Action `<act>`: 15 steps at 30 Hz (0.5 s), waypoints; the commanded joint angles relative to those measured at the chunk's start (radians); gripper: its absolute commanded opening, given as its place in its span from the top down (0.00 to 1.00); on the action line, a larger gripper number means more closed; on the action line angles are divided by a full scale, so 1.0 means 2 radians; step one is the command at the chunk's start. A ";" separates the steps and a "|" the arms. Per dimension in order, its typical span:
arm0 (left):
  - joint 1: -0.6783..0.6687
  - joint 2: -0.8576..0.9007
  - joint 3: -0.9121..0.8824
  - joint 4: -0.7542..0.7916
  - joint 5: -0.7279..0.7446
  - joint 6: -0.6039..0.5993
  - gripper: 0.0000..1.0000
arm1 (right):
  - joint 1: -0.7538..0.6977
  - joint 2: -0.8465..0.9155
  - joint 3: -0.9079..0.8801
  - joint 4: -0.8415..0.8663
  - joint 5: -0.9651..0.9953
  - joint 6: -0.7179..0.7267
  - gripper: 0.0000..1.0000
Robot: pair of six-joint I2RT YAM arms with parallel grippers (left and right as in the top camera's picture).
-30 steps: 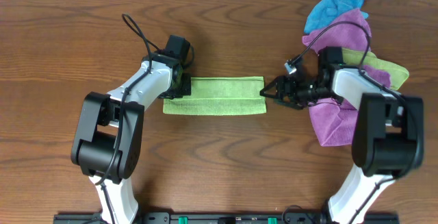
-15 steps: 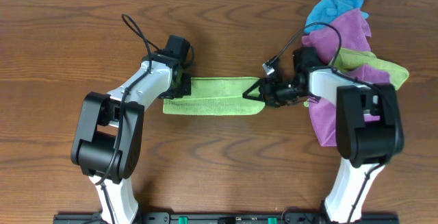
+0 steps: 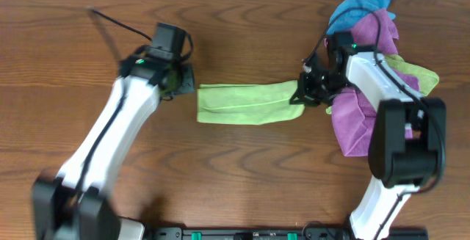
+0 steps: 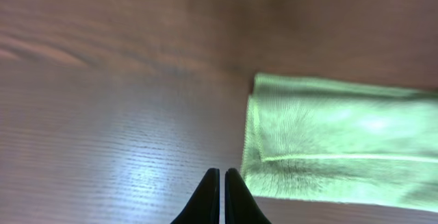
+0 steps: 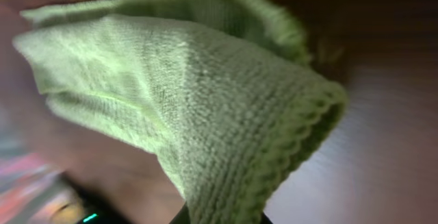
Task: Fold the cloth
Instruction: 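Grasp the right end of the folded strip with the right gripper, then fold the right end of the strip leftward over the left half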
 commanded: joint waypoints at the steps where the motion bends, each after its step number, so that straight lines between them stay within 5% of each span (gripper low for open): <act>1: 0.001 -0.069 0.008 -0.029 -0.007 -0.018 0.94 | 0.033 -0.039 0.030 -0.025 0.163 0.005 0.99; 15: 0.001 -0.351 0.008 -0.177 -0.006 -0.055 0.94 | 0.260 -0.033 0.034 0.048 0.333 0.107 0.99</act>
